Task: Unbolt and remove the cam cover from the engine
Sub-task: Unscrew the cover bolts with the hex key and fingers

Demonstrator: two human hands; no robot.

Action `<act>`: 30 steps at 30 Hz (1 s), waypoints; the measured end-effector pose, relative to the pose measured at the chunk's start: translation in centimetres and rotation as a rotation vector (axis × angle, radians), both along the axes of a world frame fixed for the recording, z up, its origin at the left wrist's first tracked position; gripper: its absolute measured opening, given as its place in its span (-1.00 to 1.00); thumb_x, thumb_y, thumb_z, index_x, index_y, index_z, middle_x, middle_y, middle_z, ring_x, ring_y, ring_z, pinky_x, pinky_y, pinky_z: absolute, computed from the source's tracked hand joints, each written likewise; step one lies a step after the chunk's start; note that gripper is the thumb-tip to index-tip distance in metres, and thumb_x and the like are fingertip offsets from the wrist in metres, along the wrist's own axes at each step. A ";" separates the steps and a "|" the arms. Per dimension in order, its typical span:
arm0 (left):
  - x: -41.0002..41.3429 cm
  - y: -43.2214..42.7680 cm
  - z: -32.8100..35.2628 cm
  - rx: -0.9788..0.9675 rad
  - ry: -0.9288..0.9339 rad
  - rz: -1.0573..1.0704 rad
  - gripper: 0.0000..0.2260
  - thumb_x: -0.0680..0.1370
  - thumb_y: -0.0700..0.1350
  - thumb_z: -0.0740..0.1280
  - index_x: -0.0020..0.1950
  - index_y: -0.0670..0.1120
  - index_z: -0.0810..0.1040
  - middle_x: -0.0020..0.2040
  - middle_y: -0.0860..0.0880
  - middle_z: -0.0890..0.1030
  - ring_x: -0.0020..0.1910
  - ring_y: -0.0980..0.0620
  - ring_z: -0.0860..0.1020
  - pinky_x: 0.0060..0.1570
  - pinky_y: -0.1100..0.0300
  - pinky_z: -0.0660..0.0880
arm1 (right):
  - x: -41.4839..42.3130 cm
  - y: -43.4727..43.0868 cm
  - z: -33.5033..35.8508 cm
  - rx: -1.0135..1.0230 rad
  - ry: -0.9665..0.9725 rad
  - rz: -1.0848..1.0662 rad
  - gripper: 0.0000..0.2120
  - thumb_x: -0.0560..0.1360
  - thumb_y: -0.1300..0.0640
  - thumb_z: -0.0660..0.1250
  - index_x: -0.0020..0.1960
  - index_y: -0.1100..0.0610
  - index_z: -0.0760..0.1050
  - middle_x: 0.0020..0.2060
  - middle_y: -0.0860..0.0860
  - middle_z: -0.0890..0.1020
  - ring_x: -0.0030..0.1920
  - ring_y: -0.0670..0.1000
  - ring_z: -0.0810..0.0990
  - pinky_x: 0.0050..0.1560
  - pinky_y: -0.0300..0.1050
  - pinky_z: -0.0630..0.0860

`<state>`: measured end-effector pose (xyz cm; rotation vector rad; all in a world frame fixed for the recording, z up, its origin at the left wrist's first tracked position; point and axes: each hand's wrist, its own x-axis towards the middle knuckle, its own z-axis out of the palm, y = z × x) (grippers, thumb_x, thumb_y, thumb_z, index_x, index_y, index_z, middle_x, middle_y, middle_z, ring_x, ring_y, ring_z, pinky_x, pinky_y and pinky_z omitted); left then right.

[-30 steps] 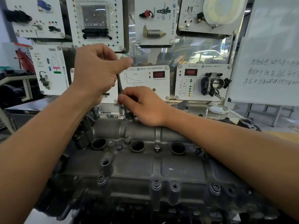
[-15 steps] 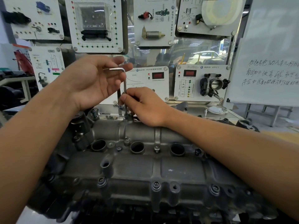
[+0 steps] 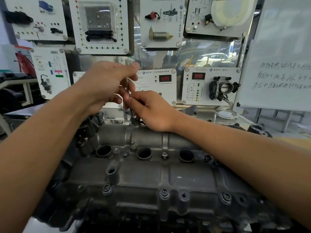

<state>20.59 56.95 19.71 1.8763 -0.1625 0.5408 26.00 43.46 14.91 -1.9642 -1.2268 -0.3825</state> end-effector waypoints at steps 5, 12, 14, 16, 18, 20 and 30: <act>0.2 -0.8 0.6 -0.101 0.015 0.072 -0.80 0.61 -0.11 0.19 0.02 -0.16 0.58 -0.45 -0.10 0.62 -0.64 0.03 0.39 -0.59 0.32 0.31 | 0.3 -0.1 -0.1 -0.013 0.020 -0.008 -0.70 0.67 0.15 0.21 -0.18 0.24 0.54 -0.46 -0.07 0.44 -0.45 -0.18 0.38 -0.32 -0.30 0.29; -1.0 1.2 0.8 -0.384 0.185 -0.303 -0.73 0.64 -0.14 0.10 0.18 -0.16 0.55 -0.16 -0.14 0.71 -0.29 -0.07 0.68 -0.41 0.23 0.58 | 0.3 -0.1 -0.1 -0.014 0.004 0.023 -0.70 0.68 0.14 0.17 -0.22 0.02 0.45 -0.50 -0.11 0.44 -0.49 -0.21 0.41 -0.34 -0.37 0.30; -1.3 1.4 0.8 -0.436 0.225 -0.385 -0.72 0.63 -0.16 0.09 0.18 -0.17 0.54 -0.05 -0.17 0.72 -0.10 -0.16 0.72 -0.32 0.19 0.63 | 0.4 -0.1 -0.1 -0.024 -0.005 0.010 -0.72 0.68 0.14 0.16 -0.19 0.01 0.46 -0.48 -0.09 0.46 -0.46 -0.21 0.43 -0.33 -0.37 0.31; -1.3 1.4 0.6 -0.456 0.238 -0.433 -0.71 0.62 -0.19 0.07 0.19 -0.18 0.54 0.07 -0.21 0.70 0.05 -0.21 0.69 -0.22 0.16 0.65 | 0.7 -0.1 -0.2 -0.014 0.011 -0.002 -0.74 0.68 0.15 0.16 -0.12 0.13 0.53 -0.44 -0.05 0.50 -0.41 -0.17 0.45 -0.31 -0.30 0.37; -1.2 1.4 0.4 -0.442 0.235 -0.443 -0.71 0.62 -0.21 0.06 0.19 -0.17 0.53 0.11 -0.22 0.69 0.10 -0.21 0.68 -0.16 0.15 0.66 | 0.9 -0.2 -0.2 -0.001 0.016 -0.004 -0.74 0.68 0.16 0.16 -0.13 0.13 0.53 -0.43 -0.05 0.50 -0.39 -0.13 0.47 -0.29 -0.27 0.40; -1.1 1.4 0.3 -0.429 0.224 -0.443 -0.71 0.62 -0.19 0.06 0.19 -0.16 0.54 0.12 -0.22 0.69 0.12 -0.20 0.67 -0.13 0.15 0.66 | 0.9 -0.1 -0.2 -0.001 0.007 -0.007 -0.73 0.67 0.16 0.16 -0.18 0.05 0.49 -0.43 -0.07 0.51 -0.38 -0.13 0.47 -0.27 -0.25 0.41; -1.2 2.1 0.3 -0.213 0.099 -0.352 -0.80 0.49 0.02 0.39 0.04 -0.05 0.62 -0.09 -0.01 0.70 -0.15 0.07 0.69 -0.36 0.30 0.57 | 0.9 0.0 -0.1 -0.022 0.055 0.004 -0.73 0.68 0.12 0.17 -0.11 0.14 0.57 -0.40 0.01 0.53 -0.40 -0.13 0.44 -0.28 -0.25 0.38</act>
